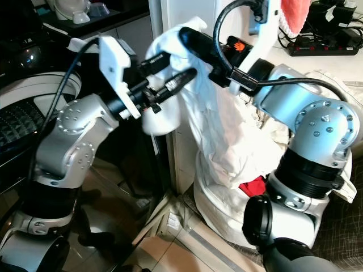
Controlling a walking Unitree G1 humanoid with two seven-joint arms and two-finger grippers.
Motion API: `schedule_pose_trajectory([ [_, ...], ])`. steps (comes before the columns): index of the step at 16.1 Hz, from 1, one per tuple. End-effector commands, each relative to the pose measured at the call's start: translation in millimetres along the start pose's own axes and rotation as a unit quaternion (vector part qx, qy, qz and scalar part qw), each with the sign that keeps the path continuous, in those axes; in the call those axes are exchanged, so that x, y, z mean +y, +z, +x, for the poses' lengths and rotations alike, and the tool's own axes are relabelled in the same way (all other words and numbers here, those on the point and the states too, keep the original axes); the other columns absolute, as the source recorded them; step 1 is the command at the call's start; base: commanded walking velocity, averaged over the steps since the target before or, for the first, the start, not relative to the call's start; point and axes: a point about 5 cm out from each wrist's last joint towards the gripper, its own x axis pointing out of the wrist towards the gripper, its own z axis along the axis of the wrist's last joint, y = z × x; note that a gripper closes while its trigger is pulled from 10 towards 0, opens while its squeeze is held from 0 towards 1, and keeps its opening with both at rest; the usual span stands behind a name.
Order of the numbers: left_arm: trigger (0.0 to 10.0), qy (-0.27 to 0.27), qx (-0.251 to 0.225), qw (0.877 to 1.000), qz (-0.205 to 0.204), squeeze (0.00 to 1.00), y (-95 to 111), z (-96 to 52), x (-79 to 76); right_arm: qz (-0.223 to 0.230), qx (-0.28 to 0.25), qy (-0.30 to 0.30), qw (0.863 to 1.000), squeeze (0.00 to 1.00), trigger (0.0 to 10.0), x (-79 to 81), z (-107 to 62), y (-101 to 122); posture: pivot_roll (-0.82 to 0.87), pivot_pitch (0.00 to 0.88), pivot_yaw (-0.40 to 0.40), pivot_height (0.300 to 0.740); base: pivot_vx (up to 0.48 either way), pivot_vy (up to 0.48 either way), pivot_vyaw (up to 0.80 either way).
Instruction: Clothes washing
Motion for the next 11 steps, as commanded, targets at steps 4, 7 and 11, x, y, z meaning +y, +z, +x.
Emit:
schedule_pose_trajectory([
  [4, 10.0, -0.002, 0.004, 1.0, 0.008, 0.0, -6, 6.7, -6.8, 0.0, -0.002, 0.024, 1.0, 0.0, 0.0, 11.3, 4.4, -2, -0.01, 0.0, 0.073, 0.74, 0.0, 0.0, 0.0],
  [7, 0.0, 0.062, 0.006, 0.998, 0.007, 0.0, -8, 6.9, 8.5, 0.002, -0.003, 0.021, 1.0, 0.0, 0.0, 12.2, 4.1, -2, -0.01, 0.0, 0.076, 0.74, 0.0, 0.0, 0.0],
  [11, 0.0, 0.085, -0.009, 0.996, -0.001, 0.0, -5, 4.8, 15.1, 0.004, -0.003, 0.017, 1.0, 0.0, 0.0, 12.0, 4.0, -3, -0.01, 0.0, 0.075, 0.74, 0.0, 0.0, 0.0],
])
